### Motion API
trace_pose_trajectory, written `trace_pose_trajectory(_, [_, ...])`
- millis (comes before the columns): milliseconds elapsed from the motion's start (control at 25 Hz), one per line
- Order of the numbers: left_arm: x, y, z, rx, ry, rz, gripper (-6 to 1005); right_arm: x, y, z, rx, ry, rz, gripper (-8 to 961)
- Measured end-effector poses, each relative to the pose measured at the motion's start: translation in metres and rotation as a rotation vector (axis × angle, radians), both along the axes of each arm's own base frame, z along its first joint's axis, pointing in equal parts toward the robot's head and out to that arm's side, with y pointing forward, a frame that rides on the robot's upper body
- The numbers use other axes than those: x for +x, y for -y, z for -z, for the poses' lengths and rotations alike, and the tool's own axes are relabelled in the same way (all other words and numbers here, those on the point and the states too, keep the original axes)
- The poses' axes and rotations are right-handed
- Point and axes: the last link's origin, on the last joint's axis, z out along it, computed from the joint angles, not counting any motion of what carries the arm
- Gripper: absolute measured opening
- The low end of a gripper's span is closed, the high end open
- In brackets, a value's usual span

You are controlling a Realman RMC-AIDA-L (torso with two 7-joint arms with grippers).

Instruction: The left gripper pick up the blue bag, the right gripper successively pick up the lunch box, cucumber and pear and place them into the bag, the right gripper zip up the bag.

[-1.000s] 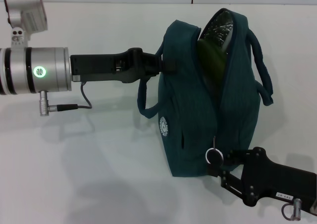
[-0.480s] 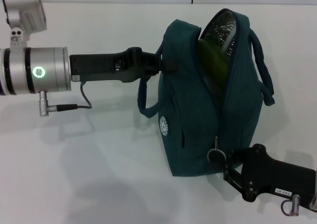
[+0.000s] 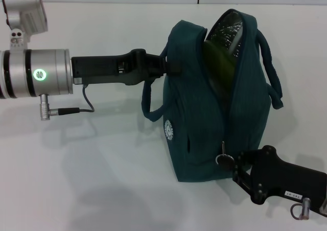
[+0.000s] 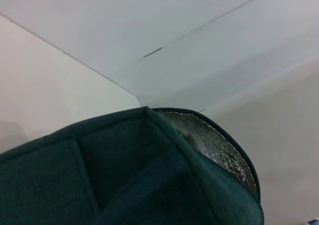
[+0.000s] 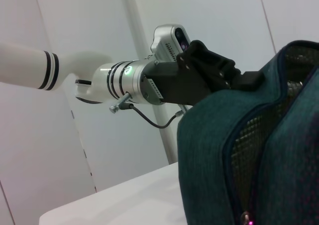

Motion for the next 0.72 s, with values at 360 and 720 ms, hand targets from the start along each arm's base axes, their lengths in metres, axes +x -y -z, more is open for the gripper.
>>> trace_pose_trajectory(360, [0.0, 0.0, 0.0, 0.003, 0.0, 0.001, 84, 0.007, 0.008, -0.005, 0.006, -0.026, 0.033, 9])
trace_pose_trajectory(720, [0.0, -0.002, -0.001, 0.011, 0.0, -0.003, 85, 0.011, 0.016, -0.021, 0.045, -0.118, 0.054, 9])
